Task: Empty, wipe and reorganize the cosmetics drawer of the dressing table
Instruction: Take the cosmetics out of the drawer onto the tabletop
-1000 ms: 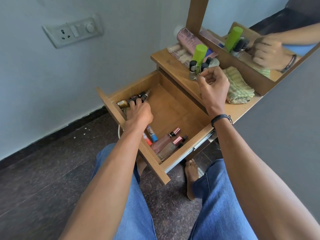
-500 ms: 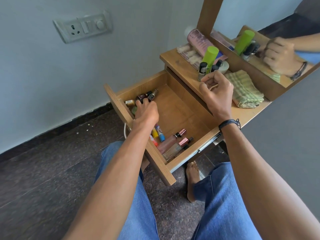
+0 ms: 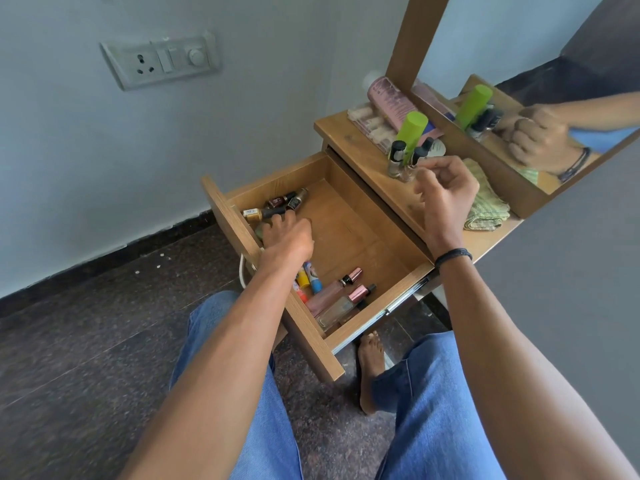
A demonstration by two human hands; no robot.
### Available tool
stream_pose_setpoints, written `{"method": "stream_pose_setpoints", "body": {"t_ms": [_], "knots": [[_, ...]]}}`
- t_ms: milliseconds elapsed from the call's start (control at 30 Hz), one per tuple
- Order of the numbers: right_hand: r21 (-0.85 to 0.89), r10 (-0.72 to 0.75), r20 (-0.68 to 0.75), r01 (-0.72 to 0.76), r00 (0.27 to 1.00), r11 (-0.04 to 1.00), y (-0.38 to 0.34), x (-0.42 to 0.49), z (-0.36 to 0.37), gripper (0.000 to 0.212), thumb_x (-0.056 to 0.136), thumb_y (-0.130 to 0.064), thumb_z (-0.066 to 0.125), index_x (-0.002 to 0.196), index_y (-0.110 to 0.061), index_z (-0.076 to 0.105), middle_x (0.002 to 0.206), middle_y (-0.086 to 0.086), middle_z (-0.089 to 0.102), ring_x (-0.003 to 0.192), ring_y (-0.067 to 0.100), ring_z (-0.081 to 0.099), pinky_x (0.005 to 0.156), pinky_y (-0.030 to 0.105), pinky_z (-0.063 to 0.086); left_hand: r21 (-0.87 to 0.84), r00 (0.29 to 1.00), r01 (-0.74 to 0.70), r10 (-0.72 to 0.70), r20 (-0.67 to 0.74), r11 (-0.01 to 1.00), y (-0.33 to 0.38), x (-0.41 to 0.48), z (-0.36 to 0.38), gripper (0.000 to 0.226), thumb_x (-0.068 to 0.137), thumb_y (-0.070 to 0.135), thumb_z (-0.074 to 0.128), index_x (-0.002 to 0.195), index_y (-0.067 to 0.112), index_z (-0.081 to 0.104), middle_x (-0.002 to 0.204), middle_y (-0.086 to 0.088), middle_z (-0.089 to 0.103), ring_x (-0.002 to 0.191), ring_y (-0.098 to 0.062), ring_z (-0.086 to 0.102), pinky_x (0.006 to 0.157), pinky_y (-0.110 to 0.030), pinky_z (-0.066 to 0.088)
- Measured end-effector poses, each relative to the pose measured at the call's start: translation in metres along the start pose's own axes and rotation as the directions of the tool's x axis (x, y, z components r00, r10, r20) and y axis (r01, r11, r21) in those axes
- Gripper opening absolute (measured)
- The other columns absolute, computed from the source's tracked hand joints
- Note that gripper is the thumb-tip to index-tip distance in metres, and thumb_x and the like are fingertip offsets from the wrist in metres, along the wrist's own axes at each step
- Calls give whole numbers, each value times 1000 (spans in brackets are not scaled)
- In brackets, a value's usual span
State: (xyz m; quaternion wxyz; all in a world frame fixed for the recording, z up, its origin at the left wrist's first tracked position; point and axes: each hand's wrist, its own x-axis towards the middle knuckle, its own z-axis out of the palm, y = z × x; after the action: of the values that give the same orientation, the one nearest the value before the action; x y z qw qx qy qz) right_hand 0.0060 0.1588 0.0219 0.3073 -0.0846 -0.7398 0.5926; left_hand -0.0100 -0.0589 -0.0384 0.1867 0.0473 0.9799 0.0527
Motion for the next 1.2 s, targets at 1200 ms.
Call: {"method": "stream_pose_setpoints", "body": {"t_ms": [1200], "knots": [[105, 138, -166, -121, 976, 987, 2, 8, -2, 13, 79, -2, 61, 80, -13, 68, 59, -2, 63, 51, 8, 54, 54, 26, 46, -689, 830, -481, 29, -556, 543, 129, 0, -48, 33, 90, 6, 70, 119, 14, 57, 121, -2, 63, 111, -18, 58, 77, -30, 48]]}}
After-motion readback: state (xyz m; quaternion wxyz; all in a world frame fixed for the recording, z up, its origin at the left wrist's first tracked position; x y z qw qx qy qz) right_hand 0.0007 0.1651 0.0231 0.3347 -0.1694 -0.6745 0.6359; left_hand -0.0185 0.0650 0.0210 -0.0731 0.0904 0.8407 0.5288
